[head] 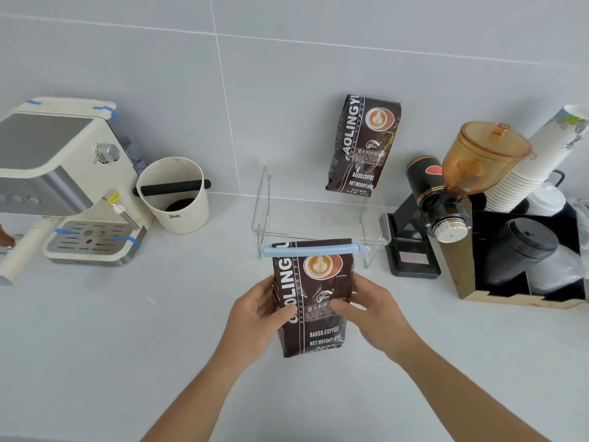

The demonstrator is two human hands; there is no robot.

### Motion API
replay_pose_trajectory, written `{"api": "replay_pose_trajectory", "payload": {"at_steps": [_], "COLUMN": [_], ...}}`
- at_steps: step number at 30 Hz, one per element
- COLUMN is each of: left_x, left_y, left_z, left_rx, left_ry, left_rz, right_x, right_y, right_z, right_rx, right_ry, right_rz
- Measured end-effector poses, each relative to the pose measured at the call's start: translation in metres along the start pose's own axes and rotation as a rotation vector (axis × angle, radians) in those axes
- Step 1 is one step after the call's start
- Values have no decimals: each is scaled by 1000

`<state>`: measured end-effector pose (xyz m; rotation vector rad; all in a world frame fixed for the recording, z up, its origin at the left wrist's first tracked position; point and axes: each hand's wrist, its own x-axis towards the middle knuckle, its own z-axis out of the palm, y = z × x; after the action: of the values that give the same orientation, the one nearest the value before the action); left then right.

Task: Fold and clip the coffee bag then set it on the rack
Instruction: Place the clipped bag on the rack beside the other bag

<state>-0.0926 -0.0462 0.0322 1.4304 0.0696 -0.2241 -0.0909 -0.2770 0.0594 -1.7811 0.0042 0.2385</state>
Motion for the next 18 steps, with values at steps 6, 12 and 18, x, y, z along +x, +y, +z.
{"api": "replay_pose_trajectory", "payload": {"at_steps": [6, 12, 18], "left_x": [15, 35, 65], "left_y": [44, 94, 144], "left_z": [-2, 1, -1], "left_rx": [-44, -97, -33], "left_ry": [2, 1, -5], "left_rz": [121, 224, 370], "right_x": [17, 37, 64], "right_y": [-49, -93, -137], "right_z": [-7, -19, -28], "right_rx": [-7, -6, 20], "right_ry": [18, 37, 37], "right_rz": [-90, -182, -258]}}
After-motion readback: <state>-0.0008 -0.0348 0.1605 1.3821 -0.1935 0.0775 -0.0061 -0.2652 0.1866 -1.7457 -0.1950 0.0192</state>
